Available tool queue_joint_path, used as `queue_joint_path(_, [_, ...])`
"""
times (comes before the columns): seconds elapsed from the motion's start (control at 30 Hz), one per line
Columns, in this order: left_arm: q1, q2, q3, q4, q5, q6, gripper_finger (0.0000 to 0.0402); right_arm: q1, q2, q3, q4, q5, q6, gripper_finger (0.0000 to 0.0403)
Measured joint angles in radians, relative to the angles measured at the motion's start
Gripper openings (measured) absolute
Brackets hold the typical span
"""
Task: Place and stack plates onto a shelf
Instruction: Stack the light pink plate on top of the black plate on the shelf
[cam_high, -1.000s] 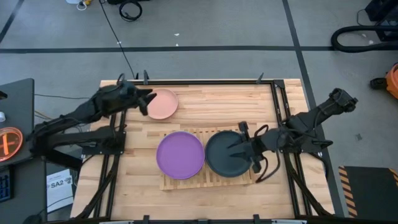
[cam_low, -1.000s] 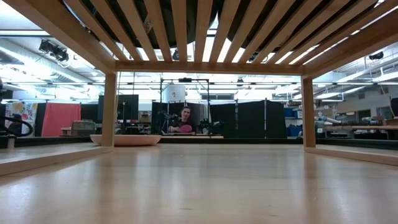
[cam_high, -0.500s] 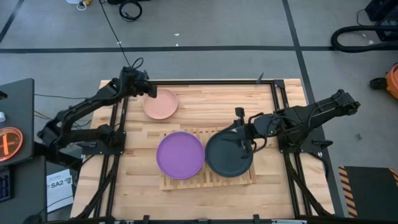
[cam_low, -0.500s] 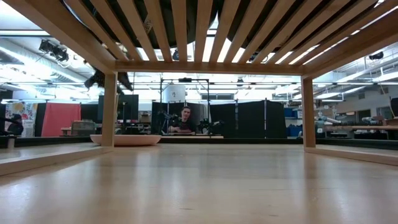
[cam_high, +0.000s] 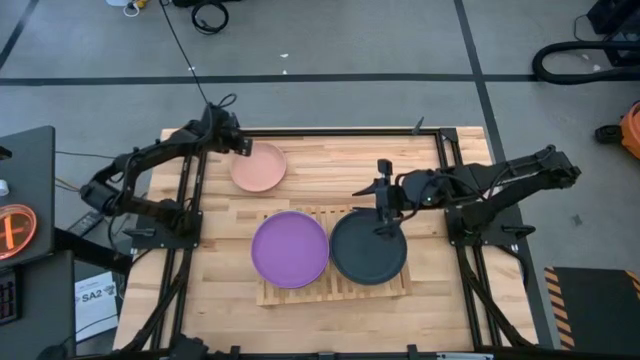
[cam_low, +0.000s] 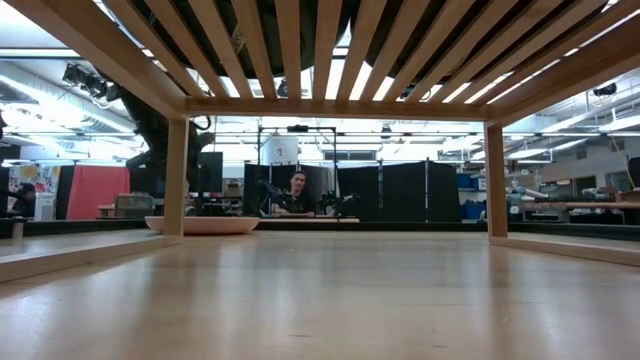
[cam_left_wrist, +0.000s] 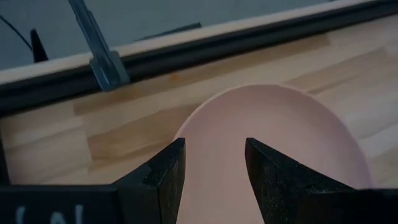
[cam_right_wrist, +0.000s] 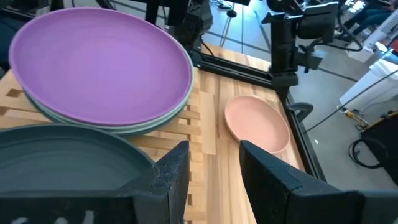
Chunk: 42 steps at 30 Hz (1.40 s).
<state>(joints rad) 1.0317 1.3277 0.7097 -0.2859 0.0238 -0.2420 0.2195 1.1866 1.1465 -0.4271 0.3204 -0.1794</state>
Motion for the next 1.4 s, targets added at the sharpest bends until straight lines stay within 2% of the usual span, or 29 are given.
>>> queue_joint_path(0.4, [0.009, 0.111, 0.0, 0.001, -0.001, 0.003, 0.0172, -0.041, 0.0, 0.0, 0.0, -0.095, 0.0, 0.0146])
queue_joint_path(0.87, [0.015, 0.133, 0.001, 0.035, 0.024, -0.008, 0.0172, -0.041, 0.0, 0.0, 0.0, -0.1, 0.001, 0.0146])
queue_joint_path(1.27, [0.046, 0.214, 0.001, 0.193, 0.026, -0.039, 0.0172, -0.041, 0.0, 0.0, 0.0, -0.105, 0.0, 0.0146])
queue_joint_path(1.4, [0.062, 0.241, 0.001, 0.229, 0.061, -0.04, 0.0172, -0.041, 0.0, 0.0, -0.001, -0.105, 0.0, 0.0146])
